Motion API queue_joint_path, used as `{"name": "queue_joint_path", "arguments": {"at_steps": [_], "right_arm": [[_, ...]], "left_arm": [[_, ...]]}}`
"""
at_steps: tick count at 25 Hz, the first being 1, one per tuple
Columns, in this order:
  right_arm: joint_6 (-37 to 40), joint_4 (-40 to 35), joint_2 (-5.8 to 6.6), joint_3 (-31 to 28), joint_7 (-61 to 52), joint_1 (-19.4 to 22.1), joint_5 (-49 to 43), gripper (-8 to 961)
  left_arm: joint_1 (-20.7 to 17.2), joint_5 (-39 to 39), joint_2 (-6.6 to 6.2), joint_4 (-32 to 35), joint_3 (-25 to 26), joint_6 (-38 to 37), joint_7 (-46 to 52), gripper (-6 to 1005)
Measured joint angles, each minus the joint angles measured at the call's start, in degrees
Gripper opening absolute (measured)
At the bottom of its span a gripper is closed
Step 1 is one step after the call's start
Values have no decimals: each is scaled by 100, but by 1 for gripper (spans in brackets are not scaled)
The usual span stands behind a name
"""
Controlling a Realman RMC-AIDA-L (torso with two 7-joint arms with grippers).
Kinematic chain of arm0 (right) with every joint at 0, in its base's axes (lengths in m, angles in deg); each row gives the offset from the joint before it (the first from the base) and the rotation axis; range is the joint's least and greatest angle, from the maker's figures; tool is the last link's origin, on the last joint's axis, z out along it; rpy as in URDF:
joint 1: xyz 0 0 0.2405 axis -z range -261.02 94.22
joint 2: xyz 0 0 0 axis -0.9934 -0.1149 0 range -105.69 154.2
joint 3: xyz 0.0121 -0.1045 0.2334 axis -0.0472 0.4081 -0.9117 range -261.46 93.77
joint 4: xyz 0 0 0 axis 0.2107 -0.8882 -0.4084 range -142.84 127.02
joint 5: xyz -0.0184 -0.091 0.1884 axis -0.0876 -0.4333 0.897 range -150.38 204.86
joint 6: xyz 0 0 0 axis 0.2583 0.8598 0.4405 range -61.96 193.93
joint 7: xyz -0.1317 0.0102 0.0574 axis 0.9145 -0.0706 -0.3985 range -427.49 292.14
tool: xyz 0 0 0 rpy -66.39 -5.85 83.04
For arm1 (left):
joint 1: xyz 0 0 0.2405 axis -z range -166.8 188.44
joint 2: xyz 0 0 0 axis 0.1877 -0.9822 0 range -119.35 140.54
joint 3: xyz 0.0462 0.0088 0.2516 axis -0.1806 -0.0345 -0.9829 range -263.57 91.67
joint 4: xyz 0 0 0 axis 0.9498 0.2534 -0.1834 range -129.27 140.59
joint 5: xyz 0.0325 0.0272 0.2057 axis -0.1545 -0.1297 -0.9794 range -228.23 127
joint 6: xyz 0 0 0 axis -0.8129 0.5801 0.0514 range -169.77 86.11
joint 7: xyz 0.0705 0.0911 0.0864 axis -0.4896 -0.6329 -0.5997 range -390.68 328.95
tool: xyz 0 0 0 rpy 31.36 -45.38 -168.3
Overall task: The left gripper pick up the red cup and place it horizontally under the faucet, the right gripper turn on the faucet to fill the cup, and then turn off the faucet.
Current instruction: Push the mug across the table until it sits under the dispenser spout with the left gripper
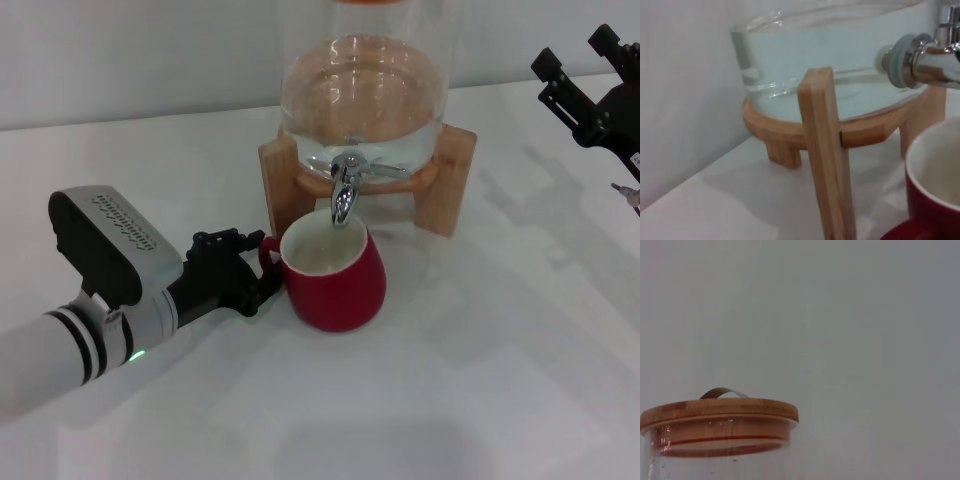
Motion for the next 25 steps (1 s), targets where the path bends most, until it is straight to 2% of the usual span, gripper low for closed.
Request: {"name": "queue_joint_path", "arguments": {"at_steps": [25], "right_arm": [[-13,0,11,-26,4,-18,37,839]], "left_arm": [[-70,41,-8,-304,-14,-20,-357,478]]}}
